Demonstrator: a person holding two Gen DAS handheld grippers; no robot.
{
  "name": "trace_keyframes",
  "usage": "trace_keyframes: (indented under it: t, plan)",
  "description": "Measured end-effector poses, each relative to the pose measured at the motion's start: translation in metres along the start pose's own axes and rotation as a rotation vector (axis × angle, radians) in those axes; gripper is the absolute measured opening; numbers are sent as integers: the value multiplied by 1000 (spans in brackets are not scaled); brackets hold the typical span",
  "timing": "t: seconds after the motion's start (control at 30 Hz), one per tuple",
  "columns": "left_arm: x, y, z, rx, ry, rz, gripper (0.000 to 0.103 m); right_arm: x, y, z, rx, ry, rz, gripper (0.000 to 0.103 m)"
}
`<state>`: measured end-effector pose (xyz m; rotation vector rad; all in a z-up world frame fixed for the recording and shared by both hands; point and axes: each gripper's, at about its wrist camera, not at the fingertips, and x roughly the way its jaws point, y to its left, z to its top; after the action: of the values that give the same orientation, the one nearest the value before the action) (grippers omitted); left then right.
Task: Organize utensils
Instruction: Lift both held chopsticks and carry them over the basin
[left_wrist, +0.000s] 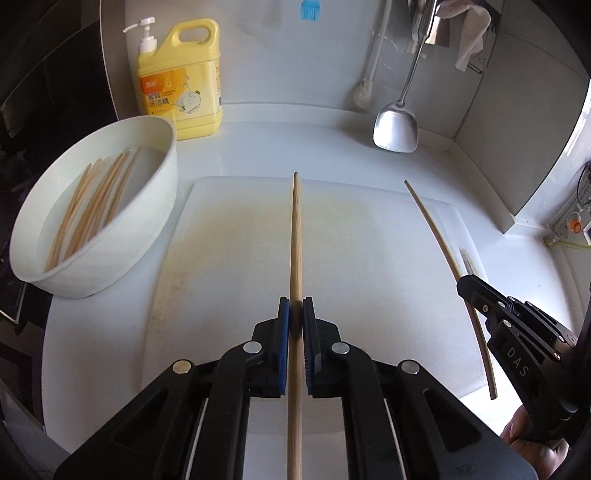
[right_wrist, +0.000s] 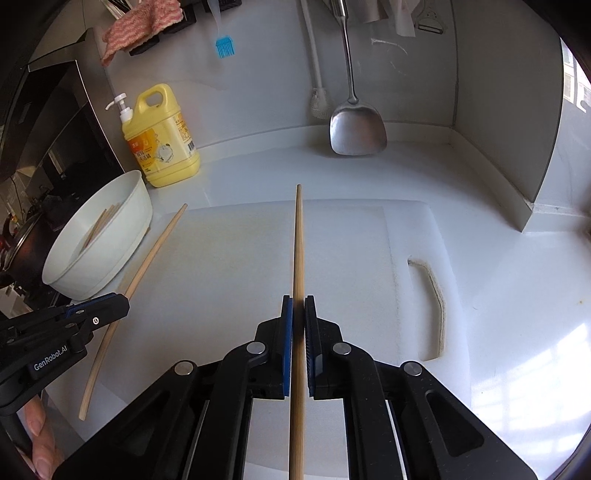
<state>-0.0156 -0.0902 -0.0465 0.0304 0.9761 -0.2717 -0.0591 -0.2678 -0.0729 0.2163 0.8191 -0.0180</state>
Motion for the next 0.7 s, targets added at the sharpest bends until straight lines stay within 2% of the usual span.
trace_keyframes:
  t: [0.17, 0.33, 0.57, 0.7]
  plan:
    - [-38, 20, 11, -39, -23, 69, 8, -23, 23, 22, -41, -26, 62, 6]
    - [-68, 53, 24, -93, -65, 119, 8, -36, 63, 43, -112, -50, 121, 6]
    - [-89, 116, 44, -145, -126, 147, 8, -28, 139, 70, -201, -60, 191, 6]
    - [-87, 161, 59, -159, -121, 159, 8, -10, 188, 85, -225, -48, 219, 6]
